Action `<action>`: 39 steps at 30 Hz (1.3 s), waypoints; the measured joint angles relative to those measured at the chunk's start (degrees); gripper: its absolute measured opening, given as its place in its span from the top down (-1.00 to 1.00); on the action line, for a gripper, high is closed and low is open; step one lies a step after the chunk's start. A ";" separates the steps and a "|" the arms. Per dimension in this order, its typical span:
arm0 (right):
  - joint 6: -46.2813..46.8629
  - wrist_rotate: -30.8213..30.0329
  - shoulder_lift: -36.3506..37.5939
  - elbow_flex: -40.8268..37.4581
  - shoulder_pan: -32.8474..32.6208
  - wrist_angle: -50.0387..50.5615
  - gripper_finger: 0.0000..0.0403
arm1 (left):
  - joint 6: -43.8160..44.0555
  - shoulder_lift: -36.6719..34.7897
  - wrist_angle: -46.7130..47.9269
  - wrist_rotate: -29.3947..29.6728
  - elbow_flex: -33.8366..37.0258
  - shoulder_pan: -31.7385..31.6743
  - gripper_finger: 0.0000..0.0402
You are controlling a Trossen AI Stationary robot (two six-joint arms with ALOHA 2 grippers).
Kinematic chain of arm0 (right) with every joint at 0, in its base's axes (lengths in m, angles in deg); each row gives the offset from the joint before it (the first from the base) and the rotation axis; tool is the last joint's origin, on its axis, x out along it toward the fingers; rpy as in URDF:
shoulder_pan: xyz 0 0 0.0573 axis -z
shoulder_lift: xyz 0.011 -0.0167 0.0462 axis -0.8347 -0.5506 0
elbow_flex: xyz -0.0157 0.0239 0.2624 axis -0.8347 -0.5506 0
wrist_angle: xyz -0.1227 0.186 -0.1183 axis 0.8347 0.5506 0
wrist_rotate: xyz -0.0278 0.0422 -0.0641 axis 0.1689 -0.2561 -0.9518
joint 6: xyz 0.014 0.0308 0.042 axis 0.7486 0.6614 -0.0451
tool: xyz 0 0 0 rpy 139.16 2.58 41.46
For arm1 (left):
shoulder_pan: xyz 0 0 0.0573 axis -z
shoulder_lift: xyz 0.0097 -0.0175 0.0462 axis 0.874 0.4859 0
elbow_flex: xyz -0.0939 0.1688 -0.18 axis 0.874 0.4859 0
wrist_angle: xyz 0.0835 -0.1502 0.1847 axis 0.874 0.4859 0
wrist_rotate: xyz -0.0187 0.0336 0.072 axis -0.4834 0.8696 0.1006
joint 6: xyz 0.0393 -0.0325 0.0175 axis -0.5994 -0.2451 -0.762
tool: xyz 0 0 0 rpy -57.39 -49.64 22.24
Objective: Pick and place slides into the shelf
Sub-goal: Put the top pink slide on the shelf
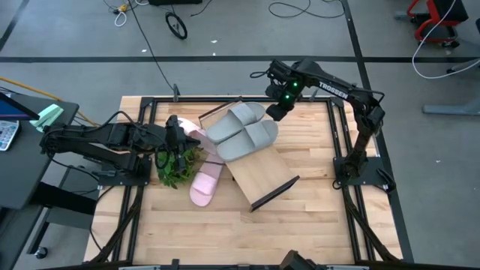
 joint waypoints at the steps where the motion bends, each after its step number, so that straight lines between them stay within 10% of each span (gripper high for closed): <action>1: 0.13 0.00 0.68 0.00 0.00 -0.02 0.40 | 0.02 -0.01 0.04 0.00 0.00 0.00 0.94; 12: 6.58 -0.11 14.16 0.00 -2.11 -0.50 0.40 | -2.04 -3.56 1.04 -2.43 -0.07 -2.51 0.89; 22: 16.52 -0.59 25.57 0.04 -16.62 -6.33 0.39 | -6.08 -8.43 8.72 -10.26 -0.07 -15.91 0.94; 39: 28.85 -26.93 18.38 0.04 -45.32 -23.17 0.37 | -16.86 -6.75 10.64 -34.10 -0.02 -42.96 0.92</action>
